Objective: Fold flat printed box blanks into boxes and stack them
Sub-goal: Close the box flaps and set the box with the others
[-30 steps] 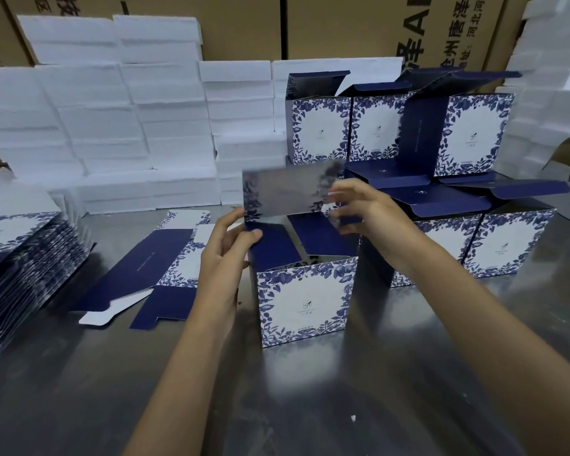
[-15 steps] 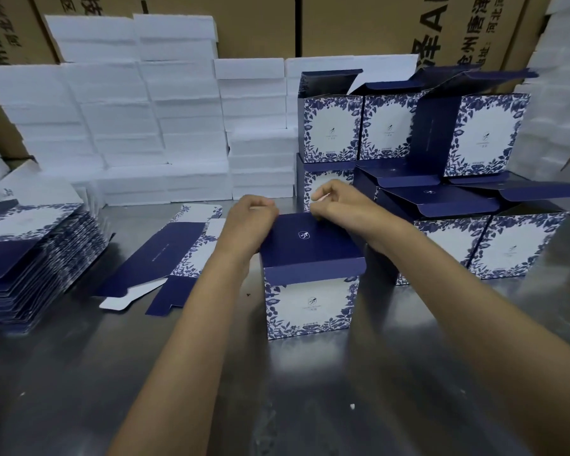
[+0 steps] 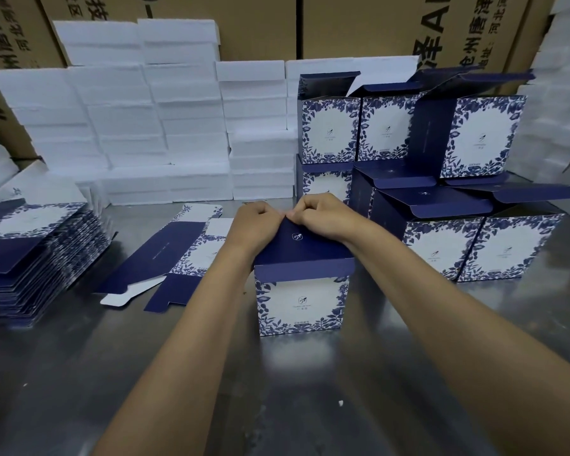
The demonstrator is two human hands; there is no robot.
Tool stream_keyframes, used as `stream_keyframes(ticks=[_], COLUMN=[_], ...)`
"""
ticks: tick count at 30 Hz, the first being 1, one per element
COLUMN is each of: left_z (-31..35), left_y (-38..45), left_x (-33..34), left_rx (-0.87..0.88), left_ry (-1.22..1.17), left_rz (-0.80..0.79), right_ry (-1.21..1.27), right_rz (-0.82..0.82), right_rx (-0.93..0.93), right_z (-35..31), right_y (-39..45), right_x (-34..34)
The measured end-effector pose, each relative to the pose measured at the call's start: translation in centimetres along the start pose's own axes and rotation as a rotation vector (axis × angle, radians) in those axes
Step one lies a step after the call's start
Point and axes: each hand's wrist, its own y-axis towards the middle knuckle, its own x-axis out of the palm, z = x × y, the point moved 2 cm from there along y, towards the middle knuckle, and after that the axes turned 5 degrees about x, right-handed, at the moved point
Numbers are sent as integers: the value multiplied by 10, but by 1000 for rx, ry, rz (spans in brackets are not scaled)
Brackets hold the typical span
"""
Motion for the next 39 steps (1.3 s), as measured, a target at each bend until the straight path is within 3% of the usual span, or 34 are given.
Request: stream_keyframes(ticks=[4,8,14,19,24,26,28,30,33,37,39], left_z=[1,2,-7,-7,-6,3,12,13,-3,-29,-36], left_y=[-5,0,0,0,-1,-4,-10,-17,-34,-60,-75], left_x=[-3,0,-4,-3,-1,-4,-8,-7,-9,-21,-22], left_rx=[-80,-41,-17,-4,-20,127,366,455,410,326,291], left_ry=[-62,110,178,255,315,473,502,336,120,-80,-214], left_rz=[0,-7,143,148,148,258,339,244,80,-142,-266], right_ry=[39,-185,-162,-168,-516,-606,-643,-693,-652,-150,33], right_rz=[31,75,111,127,394,402,340,323,239,22,20], right_rx=[31,12,43,74,-230,-375,-375,-326,-274,-318,-333], right_z=[0,-6,-4,-2,-12,-18,-18,-11,3,23,29], right_y=[-8,-10,-14,-14,-29,-40,-53,-64,-83,-107,-115], right_x=[-1,0,-3,-4,-5,-5,-5,-7,-8,-15,-16])
